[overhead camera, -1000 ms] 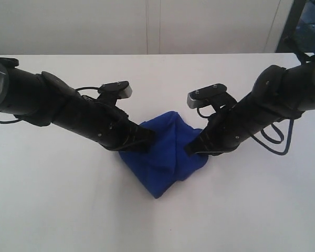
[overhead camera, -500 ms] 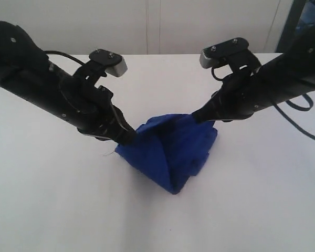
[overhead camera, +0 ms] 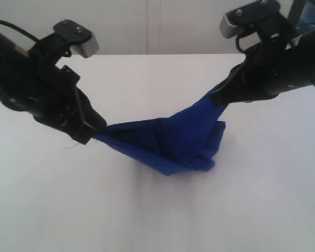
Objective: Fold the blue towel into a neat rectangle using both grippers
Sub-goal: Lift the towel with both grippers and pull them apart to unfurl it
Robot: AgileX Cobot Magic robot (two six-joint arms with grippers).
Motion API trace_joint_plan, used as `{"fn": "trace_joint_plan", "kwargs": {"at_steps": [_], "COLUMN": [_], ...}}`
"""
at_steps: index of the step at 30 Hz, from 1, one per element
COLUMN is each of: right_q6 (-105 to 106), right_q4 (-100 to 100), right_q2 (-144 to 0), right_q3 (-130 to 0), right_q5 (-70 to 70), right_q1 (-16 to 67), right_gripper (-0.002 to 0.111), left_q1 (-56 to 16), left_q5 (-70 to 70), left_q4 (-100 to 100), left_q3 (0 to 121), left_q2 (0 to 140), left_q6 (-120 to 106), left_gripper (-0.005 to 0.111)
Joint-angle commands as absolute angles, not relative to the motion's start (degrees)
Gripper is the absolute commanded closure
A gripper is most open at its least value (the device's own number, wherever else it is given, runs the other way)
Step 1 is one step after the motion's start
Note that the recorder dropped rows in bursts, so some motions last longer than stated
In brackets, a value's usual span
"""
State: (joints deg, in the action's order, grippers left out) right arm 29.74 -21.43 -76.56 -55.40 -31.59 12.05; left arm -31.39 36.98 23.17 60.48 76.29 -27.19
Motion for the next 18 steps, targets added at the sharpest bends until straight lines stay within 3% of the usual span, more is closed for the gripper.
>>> {"fn": "trace_joint_plan", "kwargs": {"at_steps": [1,11,18], "right_q6": [29.14,10.70,6.82], "right_q4": [-20.31,0.00,2.73], "right_q2": [-71.21,-65.38,-57.62], "right_q3": [-55.25,-54.49,-54.49], "right_q5": [-38.37,-46.58,-50.04], "right_q1": [11.63,11.63,11.63], "right_gripper": [0.108,0.108,0.108], "left_q1": [-31.80,-31.80,-31.80], "left_q5": [40.44,45.81,51.39], "left_q4": [17.03,-2.52,-11.81], "left_q3": [60.74,60.74,60.74], "left_q2": [71.94,64.35,56.29], "left_q6": [-22.82,-4.42,2.52], "left_gripper": [0.107,0.107,0.107]}}
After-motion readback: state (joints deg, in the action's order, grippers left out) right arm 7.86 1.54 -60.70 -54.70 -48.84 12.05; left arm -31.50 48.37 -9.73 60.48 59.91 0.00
